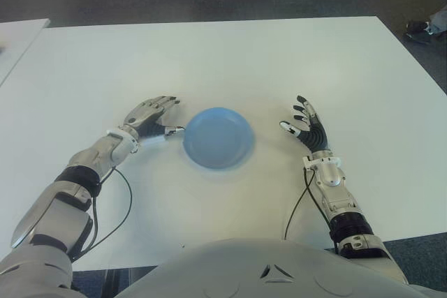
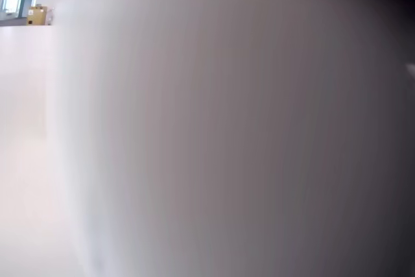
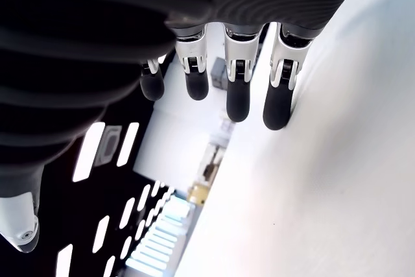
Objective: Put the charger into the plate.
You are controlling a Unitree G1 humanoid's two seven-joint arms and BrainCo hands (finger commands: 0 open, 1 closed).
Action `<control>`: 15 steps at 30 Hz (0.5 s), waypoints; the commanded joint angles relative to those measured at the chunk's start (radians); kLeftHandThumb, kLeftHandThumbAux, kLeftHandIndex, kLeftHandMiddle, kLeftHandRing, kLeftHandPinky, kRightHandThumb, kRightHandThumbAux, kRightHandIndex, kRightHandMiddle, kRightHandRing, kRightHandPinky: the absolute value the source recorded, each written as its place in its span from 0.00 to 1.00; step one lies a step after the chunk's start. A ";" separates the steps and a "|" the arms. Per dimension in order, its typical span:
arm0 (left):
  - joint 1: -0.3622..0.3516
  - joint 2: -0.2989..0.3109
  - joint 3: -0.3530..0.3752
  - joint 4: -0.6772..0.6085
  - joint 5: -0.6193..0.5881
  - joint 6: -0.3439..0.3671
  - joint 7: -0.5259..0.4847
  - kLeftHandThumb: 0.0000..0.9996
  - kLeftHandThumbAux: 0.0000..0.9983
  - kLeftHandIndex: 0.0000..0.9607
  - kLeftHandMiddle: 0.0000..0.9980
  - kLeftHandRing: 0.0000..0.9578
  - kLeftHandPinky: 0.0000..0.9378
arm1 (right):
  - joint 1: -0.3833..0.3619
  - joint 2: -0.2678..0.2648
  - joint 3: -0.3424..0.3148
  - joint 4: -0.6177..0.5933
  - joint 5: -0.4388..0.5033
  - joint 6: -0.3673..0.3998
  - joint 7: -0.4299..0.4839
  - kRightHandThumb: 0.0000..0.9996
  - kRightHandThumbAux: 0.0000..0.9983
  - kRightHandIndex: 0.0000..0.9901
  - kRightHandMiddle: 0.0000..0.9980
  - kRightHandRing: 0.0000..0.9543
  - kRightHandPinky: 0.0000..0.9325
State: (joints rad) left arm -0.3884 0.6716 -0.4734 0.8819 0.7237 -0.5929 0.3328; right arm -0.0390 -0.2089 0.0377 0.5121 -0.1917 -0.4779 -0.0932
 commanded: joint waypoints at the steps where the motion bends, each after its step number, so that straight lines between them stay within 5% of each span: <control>1: 0.006 -0.008 0.023 -0.019 -0.029 0.012 -0.048 0.39 0.17 0.00 0.00 0.00 0.02 | 0.055 0.033 0.025 0.060 -0.002 0.057 0.019 0.19 0.55 0.00 0.03 0.15 0.30; 15: 0.061 0.041 0.131 -0.227 -0.130 0.049 -0.200 0.34 0.19 0.00 0.00 0.00 0.00 | 0.060 0.043 0.025 0.093 0.016 0.031 0.025 0.21 0.56 0.00 0.02 0.15 0.29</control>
State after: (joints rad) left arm -0.3594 0.6914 -0.3673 0.7070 0.6120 -0.5609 0.1715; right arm -0.0441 -0.2002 0.0378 0.5222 -0.1749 -0.4865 -0.0901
